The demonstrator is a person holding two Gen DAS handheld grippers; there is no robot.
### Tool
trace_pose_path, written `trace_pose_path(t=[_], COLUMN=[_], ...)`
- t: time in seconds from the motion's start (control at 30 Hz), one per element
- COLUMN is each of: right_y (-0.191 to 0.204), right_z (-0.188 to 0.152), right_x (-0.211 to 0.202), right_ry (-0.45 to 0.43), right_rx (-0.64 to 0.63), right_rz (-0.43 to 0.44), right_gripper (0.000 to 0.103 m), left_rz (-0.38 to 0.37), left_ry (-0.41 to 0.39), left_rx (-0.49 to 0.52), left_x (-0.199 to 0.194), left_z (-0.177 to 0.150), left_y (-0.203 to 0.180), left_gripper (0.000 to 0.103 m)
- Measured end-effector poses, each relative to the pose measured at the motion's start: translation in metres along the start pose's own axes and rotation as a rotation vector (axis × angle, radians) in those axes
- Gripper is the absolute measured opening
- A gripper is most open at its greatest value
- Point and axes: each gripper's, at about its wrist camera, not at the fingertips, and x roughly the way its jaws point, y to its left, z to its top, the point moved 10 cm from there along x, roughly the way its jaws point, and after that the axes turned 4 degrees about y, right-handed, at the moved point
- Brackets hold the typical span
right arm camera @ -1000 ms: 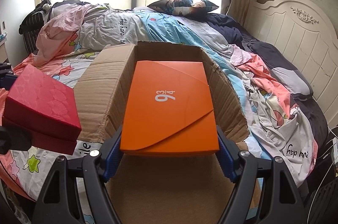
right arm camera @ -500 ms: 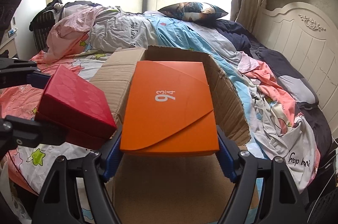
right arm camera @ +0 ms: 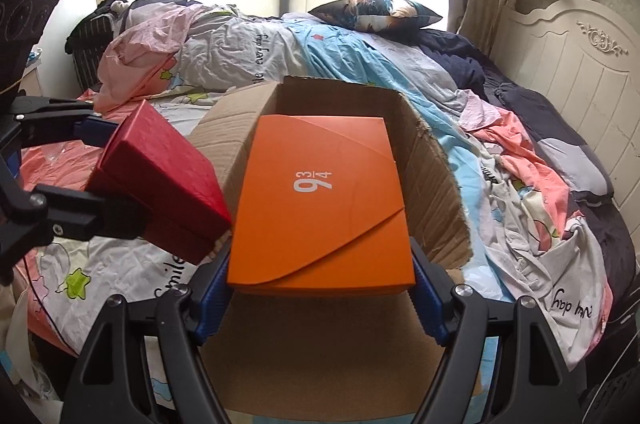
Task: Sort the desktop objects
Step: 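Open the right gripper to drop the orange box into the cardboard box, then lower the red box over the cardboard box and open the left gripper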
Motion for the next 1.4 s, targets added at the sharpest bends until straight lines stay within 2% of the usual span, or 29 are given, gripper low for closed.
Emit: trace_pose_path(t=[0.73, 1.4], right_y=[-0.028, -0.012], right_z=[0.007, -0.008], right_x=[0.007, -0.004], right_ry=[-0.011, 0.008], right_rx=[0.099, 0.011], right_rz=[0.004, 0.010], right_gripper=[0.076, 0.078], left_rz=[-0.056, -0.055], left_ry=[-0.019, -0.014], left_rx=[-0.032, -0.043], left_x=[0.011, 0.022], left_z=[0.021, 0.032], left_y=[0.001, -0.003], left_gripper=[0.073, 0.073])
